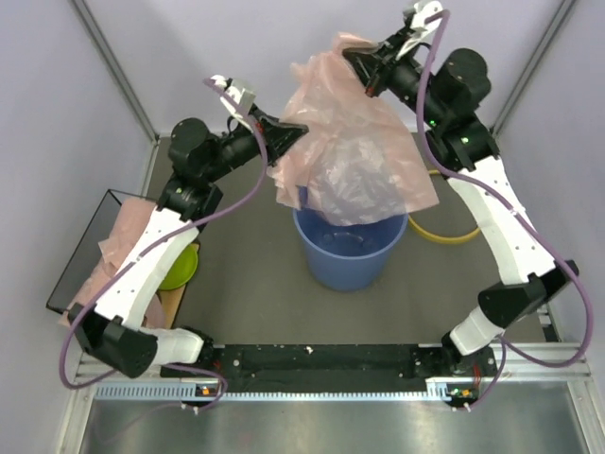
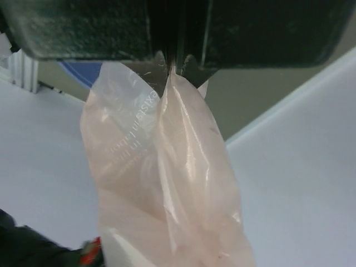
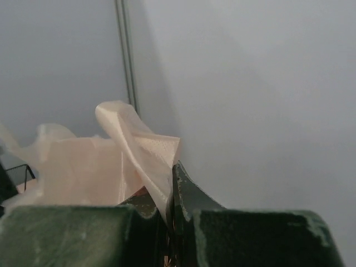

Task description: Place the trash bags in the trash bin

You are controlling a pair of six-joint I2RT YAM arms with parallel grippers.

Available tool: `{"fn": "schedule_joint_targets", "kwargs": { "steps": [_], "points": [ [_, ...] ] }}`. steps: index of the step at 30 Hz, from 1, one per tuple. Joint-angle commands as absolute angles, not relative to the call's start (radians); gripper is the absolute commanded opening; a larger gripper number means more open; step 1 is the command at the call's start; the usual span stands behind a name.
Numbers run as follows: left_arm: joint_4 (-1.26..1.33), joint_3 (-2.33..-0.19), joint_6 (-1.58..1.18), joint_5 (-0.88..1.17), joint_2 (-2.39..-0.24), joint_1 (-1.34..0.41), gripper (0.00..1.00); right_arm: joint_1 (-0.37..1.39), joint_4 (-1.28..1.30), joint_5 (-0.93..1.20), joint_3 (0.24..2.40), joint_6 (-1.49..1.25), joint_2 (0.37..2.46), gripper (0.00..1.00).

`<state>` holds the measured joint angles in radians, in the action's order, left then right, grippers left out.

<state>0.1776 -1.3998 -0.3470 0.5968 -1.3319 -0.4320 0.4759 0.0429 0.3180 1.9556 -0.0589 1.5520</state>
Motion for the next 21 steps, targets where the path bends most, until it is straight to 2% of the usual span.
{"fn": "schedule_joint_targets", "kwargs": {
  "steps": [1, 5, 6, 11, 17, 21],
  "points": [
    [0.038, -1.462, -0.037, 0.574, -1.218, -0.443, 0.0, 0.494, -0.051, 0.385, 2.033, -0.202, 1.578, 0.0],
    [-0.052, -1.463, 0.129, 0.597, -1.192, -0.443, 0.0, 0.495, -0.08, 0.405, 1.884, -0.276, 1.522, 0.0],
    [-0.051, -1.454, 0.153, 0.604, -1.18, -0.445, 0.0, 0.495, -0.101, 0.408, 1.793, -0.284, 1.499, 0.0],
    [-0.07, -1.434, 0.192, 0.689, -1.175, -0.454, 0.0, 0.497, -0.146, 0.44, 1.573, -0.408, 1.413, 0.0],
    [-0.084, -1.43, 0.202, 0.773, -1.177, -0.463, 0.0, 0.52, -0.162, 0.411, 1.409, -0.511, 1.379, 0.0],
    [-0.107, -1.434, 0.242, 0.801, -1.186, -0.5, 0.0, 0.56, -0.228, 0.388, 1.402, -0.506, 1.439, 0.0]
  ]
}}
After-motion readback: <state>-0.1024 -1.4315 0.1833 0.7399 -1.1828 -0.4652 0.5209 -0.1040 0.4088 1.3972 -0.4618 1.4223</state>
